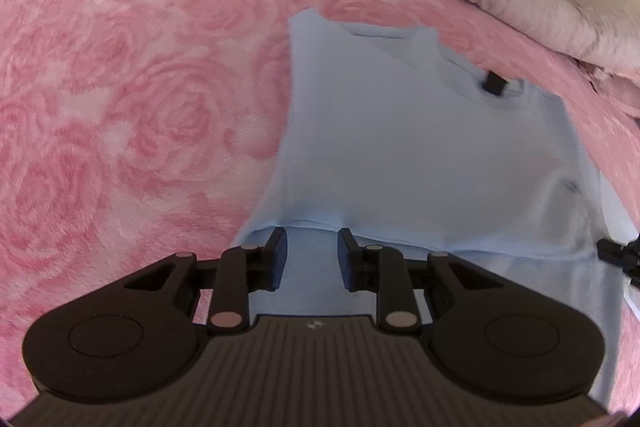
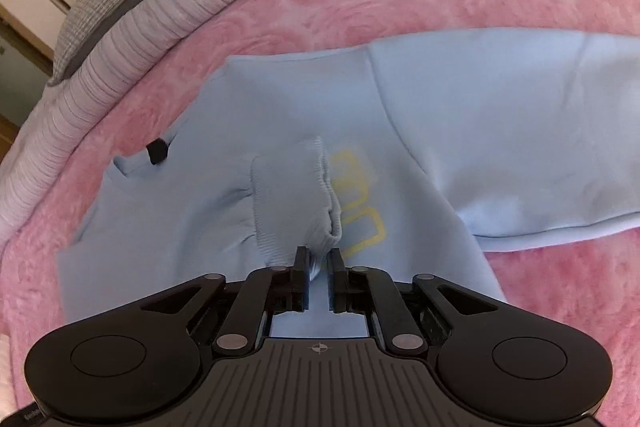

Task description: Fold clothes

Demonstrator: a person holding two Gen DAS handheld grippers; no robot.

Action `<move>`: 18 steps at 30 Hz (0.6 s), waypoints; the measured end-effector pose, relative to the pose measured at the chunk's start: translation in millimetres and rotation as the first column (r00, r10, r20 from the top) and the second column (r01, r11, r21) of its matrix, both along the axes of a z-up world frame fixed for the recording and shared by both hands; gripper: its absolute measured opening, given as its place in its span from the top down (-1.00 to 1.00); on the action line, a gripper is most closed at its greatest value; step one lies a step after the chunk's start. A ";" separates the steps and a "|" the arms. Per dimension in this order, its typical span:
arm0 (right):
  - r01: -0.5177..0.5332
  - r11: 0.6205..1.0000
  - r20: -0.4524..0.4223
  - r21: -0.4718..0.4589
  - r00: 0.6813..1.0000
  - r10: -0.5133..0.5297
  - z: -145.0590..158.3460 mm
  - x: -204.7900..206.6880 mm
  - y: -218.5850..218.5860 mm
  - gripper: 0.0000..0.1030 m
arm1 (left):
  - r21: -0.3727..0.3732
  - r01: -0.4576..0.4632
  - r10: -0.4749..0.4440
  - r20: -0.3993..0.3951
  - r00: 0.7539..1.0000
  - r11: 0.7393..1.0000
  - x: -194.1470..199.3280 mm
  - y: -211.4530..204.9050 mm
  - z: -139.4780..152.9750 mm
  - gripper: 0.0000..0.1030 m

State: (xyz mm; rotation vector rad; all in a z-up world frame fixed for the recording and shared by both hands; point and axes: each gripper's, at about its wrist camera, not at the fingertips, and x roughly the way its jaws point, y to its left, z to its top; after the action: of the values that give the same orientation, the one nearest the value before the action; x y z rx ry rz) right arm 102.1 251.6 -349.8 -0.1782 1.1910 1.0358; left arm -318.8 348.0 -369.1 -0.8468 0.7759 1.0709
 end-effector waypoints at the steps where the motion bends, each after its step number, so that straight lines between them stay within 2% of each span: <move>1: 0.005 1.000 0.031 0.000 0.999 -0.005 5.9 2.0 -4.0 0.84 | 0.005 0.015 -0.015 -0.002 1.000 1.000 3.4 -3.3 4.0 0.57; 4: -0.009 1.000 0.081 -0.020 0.997 0.011 12.5 10.4 -17.7 0.79 | -0.004 0.061 -0.061 -0.044 0.997 0.998 22.4 -12.4 7.7 0.57; 7: -0.017 0.991 0.034 -0.130 0.999 0.022 -3.1 29.7 -35.1 0.78 | -0.056 0.085 -0.090 -0.102 0.991 0.995 43.3 -17.2 -2.4 0.57; 10: 0.049 0.996 -0.050 -0.079 0.997 -0.053 3.3 56.2 -70.3 0.75 | -0.069 0.094 -0.101 -0.109 0.989 0.993 59.6 -27.3 1.2 0.57; 12: 0.127 0.990 -0.088 -0.058 0.987 -0.131 7.3 78.5 -97.5 0.50 | -0.069 0.112 -0.119 -0.105 0.987 0.991 70.1 -37.6 8.1 0.57; 13: 0.173 0.983 -0.103 -0.057 0.979 -0.178 7.7 90.8 -111.3 0.26 | -0.073 0.120 -0.127 -0.102 0.987 0.990 75.4 -42.6 10.4 0.57; 14: 0.219 0.974 -0.119 -0.057 0.967 -0.225 8.0 103.1 -125.1 0.19 | -0.078 0.127 -0.135 -0.100 0.986 0.989 80.7 -47.6 12.6 0.57; 18: 0.433 0.900 -0.159 -0.050 0.886 -0.435 4.9 155.8 -180.9 0.17 | -0.078 0.147 -0.154 -0.083 0.985 0.986 103.2 -58.5 19.0 0.56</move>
State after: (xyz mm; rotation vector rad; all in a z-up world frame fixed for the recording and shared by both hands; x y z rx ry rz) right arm 257.8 70.8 -344.9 0.1673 1.3137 0.6543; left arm -215.6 289.5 -350.1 -0.7917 0.9434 0.9557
